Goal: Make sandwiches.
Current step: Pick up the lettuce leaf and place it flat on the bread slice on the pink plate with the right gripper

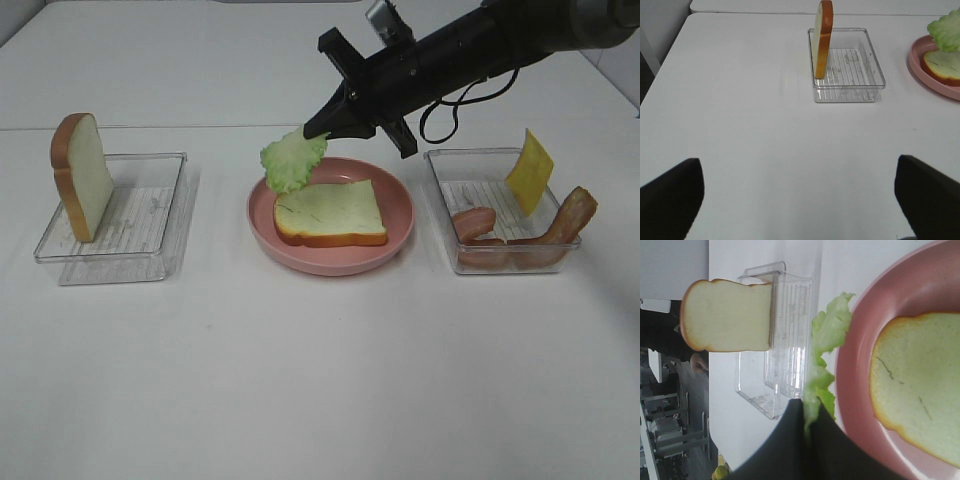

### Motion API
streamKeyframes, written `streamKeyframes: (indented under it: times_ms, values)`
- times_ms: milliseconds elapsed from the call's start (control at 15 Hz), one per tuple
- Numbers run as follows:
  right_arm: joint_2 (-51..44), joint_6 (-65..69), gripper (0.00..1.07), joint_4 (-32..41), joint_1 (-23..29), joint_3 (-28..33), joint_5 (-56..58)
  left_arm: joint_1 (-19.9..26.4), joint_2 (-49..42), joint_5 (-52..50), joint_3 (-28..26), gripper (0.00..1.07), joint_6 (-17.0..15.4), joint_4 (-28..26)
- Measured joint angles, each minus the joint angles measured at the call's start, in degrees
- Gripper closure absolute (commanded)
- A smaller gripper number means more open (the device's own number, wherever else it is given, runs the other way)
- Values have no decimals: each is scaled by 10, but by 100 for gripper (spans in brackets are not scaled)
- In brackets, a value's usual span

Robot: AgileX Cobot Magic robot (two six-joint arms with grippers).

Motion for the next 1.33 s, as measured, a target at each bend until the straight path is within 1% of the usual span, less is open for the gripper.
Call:
streamKeyframes:
  times_ms: [67, 200, 267, 467, 733, 800, 867, 933, 1000, 1067, 1200, 1267, 1333]
  values:
    - [4, 0, 107, -1, 0, 0, -3, 0, 0, 0, 0, 11, 0, 0]
    - [13, 15, 107, -45, 0, 1, -29, 0, 0, 0, 0, 11, 0, 0]
    - [13, 19, 107, -54, 0, 1, -30, 0, 0, 0, 0, 11, 0, 0]
    - [13, 61, 107, -117, 0, 1, -34, 0, 0, 0, 0, 11, 0, 0]
    - [13, 70, 107, -136, 0, 1, -34, 0, 0, 0, 0, 11, 0, 0]
    - [13, 86, 107, -175, 0, 1, -34, 0, 0, 0, 0, 11, 0, 0]
    - [13, 91, 104, -181, 0, 1, -34, 0, 0, 0, 0, 11, 0, 0]
    - [13, 93, 90, -187, 0, 1, -33, 0, 0, 0, 0, 11, 0, 0]
    - [13, 101, 62, -190, 0, 1, -33, 0, 0, 0, 0, 11, 0, 0]
    - [13, 104, 44, -190, 0, 1, -33, 0, 0, 0, 0, 11, 0, 0]
    - [13, 106, 28, -195, 0, 1, -28, 0, 0, 0, 0, 11, 0, 0]
    - [10, 106, 26, -206, 0, 1, -25, 0, 0, 0, 0, 11, 0, 0]
    - [-3, 112, 26, -236, 0, 1, -15, 0, 0, 0, 0, 11, 0, 0]
